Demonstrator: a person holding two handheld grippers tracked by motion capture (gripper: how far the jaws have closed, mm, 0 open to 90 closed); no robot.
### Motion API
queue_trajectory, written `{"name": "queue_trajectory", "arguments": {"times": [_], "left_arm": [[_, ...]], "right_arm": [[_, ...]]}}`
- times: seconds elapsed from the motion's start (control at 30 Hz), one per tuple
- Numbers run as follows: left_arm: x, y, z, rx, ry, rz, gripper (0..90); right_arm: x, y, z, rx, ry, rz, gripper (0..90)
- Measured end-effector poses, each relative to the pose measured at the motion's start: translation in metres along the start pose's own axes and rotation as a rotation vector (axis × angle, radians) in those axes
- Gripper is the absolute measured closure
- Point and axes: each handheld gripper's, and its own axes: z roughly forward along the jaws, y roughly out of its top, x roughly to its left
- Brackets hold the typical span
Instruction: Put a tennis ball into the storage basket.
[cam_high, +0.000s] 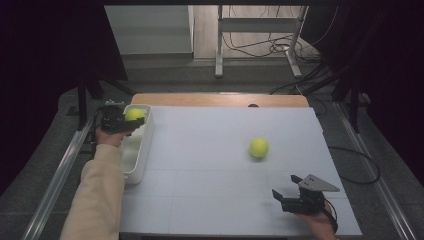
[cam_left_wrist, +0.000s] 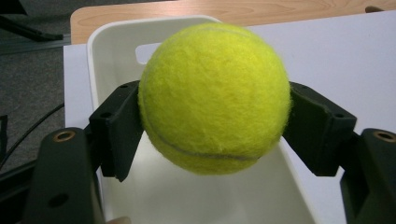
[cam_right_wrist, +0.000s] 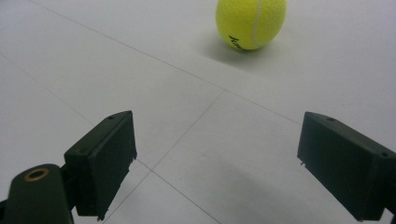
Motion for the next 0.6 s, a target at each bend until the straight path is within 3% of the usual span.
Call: {"name": "queue_trajectory", "arguments": {"times": [0.43, 0.6], "left_arm": [[0.0035, -0.0011, -0.0016, 0.000, 0.015, -0.002, 25.6], [0.0015, -0.0001, -0.0057, -0.040, 0.008, 0.000, 17.8]], "right_arm": [[0.0001, 0.0000, 0.0001, 0.001, 0.000, -0.001, 12.0], [0.0002, 0.0000, 0.0000, 0.001, 0.000, -0.002, 12.0]]}}
